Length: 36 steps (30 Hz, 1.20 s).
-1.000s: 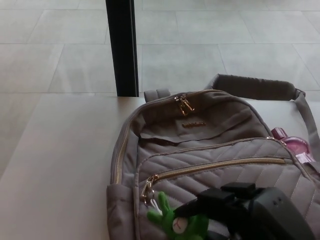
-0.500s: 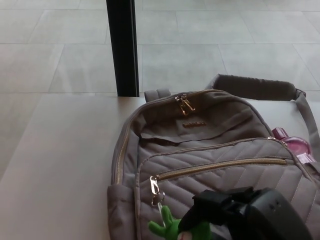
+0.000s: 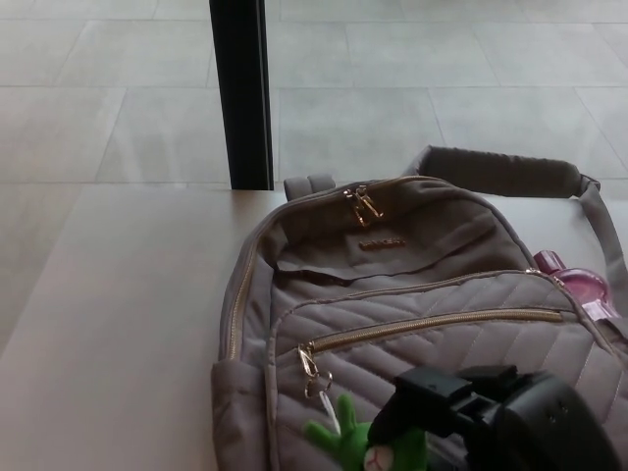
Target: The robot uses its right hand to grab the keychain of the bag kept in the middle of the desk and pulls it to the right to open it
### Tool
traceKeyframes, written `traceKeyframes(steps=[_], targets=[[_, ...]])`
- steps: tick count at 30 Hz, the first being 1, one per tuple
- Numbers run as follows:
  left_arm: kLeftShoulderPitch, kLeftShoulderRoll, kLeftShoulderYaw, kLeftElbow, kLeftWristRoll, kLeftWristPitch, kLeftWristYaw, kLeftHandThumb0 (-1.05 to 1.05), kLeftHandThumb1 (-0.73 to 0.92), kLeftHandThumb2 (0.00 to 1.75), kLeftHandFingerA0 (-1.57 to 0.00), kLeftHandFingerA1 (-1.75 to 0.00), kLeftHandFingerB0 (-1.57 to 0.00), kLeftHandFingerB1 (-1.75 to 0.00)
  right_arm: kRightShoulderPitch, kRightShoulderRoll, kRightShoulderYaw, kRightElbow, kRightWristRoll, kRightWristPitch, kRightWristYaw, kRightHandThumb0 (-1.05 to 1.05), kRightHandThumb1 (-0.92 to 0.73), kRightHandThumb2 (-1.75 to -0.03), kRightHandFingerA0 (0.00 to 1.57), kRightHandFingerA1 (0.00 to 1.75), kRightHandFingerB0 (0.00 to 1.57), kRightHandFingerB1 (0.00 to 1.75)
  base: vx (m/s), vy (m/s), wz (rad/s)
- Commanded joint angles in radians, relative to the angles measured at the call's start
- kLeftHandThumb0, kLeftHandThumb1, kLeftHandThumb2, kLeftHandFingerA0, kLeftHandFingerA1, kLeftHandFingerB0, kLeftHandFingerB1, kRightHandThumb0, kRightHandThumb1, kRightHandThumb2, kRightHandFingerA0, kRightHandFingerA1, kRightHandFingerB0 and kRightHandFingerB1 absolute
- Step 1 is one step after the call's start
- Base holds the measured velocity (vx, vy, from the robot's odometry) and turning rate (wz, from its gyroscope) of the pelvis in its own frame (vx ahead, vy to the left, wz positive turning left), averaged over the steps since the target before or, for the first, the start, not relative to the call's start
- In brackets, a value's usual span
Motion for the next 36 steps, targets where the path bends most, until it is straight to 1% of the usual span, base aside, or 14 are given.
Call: traceKeyframes(steps=[1, 2, 3, 4, 11, 12, 13, 19, 29, 30, 31, 32, 35, 36], targets=[[-0.002, 0.022, -0.007, 0.002, 0.005, 0.011, 0.026, -0.81, 0.92, 0.7, -0.62, -0.5, -0.58, -0.41, -0.005, -0.002, -0.035, 0.006, -0.03, 0.036, 0.016, -0.15, -0.43, -1.21, 1.05, 1.75, 0.8, 1.65, 0.0, 0.0, 0.0], [0.002, 0.023, -0.012, 0.0, 0.01, 0.003, 0.026, -0.9, 0.77, 0.89, -0.57, -0.56, -0.55, -0.47, -0.009, 0.001, -0.038, 0.005, -0.033, 0.038, 0.015, -0.16, -0.4, -1.22, 1.05, 1.75, 0.78, 1.68, 0.0, 0.0, 0.0], [0.008, 0.023, -0.012, -0.004, 0.008, -0.002, 0.018, -0.9, 0.77, 0.89, -0.57, -0.56, -0.55, -0.47, -0.015, 0.005, -0.04, 0.005, -0.039, 0.039, 0.011, -0.16, -0.4, -1.22, 1.05, 1.75, 0.78, 1.68, 0.0, 0.0, 0.0], [0.0, 0.02, 0.004, -0.002, -0.012, 0.019, 0.018, -0.84, 0.92, 0.68, -0.6, -0.52, -0.62, -0.42, -0.022, 0.003, -0.047, 0.006, -0.029, 0.032, 0.01, -0.14, -0.43, -1.21, 1.04, 1.75, 0.76, 1.71, 0.0, 0.0, 0.0], [0.002, 0.02, 0.012, -0.001, -0.017, 0.02, 0.002, -0.83, 0.92, 0.7, -0.57, -0.52, -0.57, -0.42, -0.147, 0.005, -0.129, -0.01, 0.036, 0.077, 0.081, -0.17, -0.43, -1.24, 1.08, 1.75, 0.82, 1.59, 0.0, 0.0, 0.0], [0.001, 0.022, 0.017, 0.006, -0.02, 0.022, 0.0, -0.82, 0.92, 0.7, -0.57, -0.49, -0.56, -0.41, -0.18, 0.006, -0.143, -0.015, 0.041, 0.104, 0.114, -0.27, -0.48, -1.22, 1.32, 1.46, 1.09, 1.32, 0.0, 0.0, 0.0], [0.002, 0.023, 0.019, 0.009, -0.021, 0.02, -0.002, -0.83, 0.92, 0.71, -0.56, -0.48, -0.55, -0.41, -0.204, 0.005, -0.153, -0.018, 0.045, 0.121, 0.136, -0.22, -0.45, -1.28, 1.06, 1.75, 0.74, 1.75, 0.0, 0.0, 0.0], [0.009, 0.022, 0.014, 0.003, -0.014, 0.017, 0.004, -0.81, 0.92, 0.72, -0.58, -0.48, -0.54, -0.42, -0.323, 0.003, -0.196, 0.004, 0.102, 0.169, 0.199, -0.18, -0.37, -1.42, 1.07, 1.75, 0.77, 1.75, 0.0, 0.0, 0.0], [0.022, 0.023, 0.003, 0.008, 0.001, 0.004, 0.005, -0.82, 0.92, 0.76, -0.58, -0.49, -0.53, -0.4, -0.366, -0.072, -0.237, 0.067, 0.095, 0.143, 0.198, -0.22, -0.42, -1.29, 1.08, 1.75, 0.9, 1.5, 0.0, 0.0, 0.0], [0.017, 0.019, 0.024, 0.01, -0.026, 0.024, -0.008, -0.82, 0.92, 0.73, -0.59, -0.5, -0.54, -0.41, -0.366, -0.088, -0.243, 0.083, 0.1, 0.127, 0.189, -0.28, -0.42, -1.16, 1.33, 1.44, 1.08, 1.28, 0.0, 0.0, 0.0], [0.015, 0.017, 0.034, 0.011, -0.037, 0.032, -0.014, -0.82, 0.92, 0.73, -0.59, -0.5, -0.54, -0.41, -0.366, -0.095, -0.246, 0.09, 0.102, 0.12, 0.184, -0.28, -0.42, -1.16, 1.33, 1.44, 1.08, 1.28, 0.0, 0.0, 0.0], [0.018, 0.018, 0.03, 0.008, -0.031, 0.027, -0.014, -0.81, 0.92, 0.75, -0.57, -0.48, -0.53, -0.41, -0.366, -0.113, -0.249, 0.103, 0.092, 0.104, 0.172, -0.24, -0.44, -1.09, 1.09, 1.75, 0.94, 1.28, 0.0, 0.0, 0.0], [0.013, 0.017, 0.025, 0.006, -0.02, 0.024, -0.002, -0.81, 0.92, 0.77, -0.59, -0.5, -0.54, -0.41, -0.368, -0.178, -0.257, 0.173, 0.071, 0.034, 0.119, -0.26, -0.47, -0.99, 1.12, 1.7, 1.02, 0.88, 0.0, 0.0, 0.0], [0.016, 0.018, 0.02, 0.005, -0.014, 0.017, -0.003, -0.81, 0.92, 0.77, -0.59, -0.5, -0.54, -0.41, -0.363, -0.204, -0.257, 0.193, 0.062, 0.019, 0.114, -0.26, -0.47, -0.99, 1.12, 1.7, 1.02, 0.88, 0.0, 0.0, 0.0]])
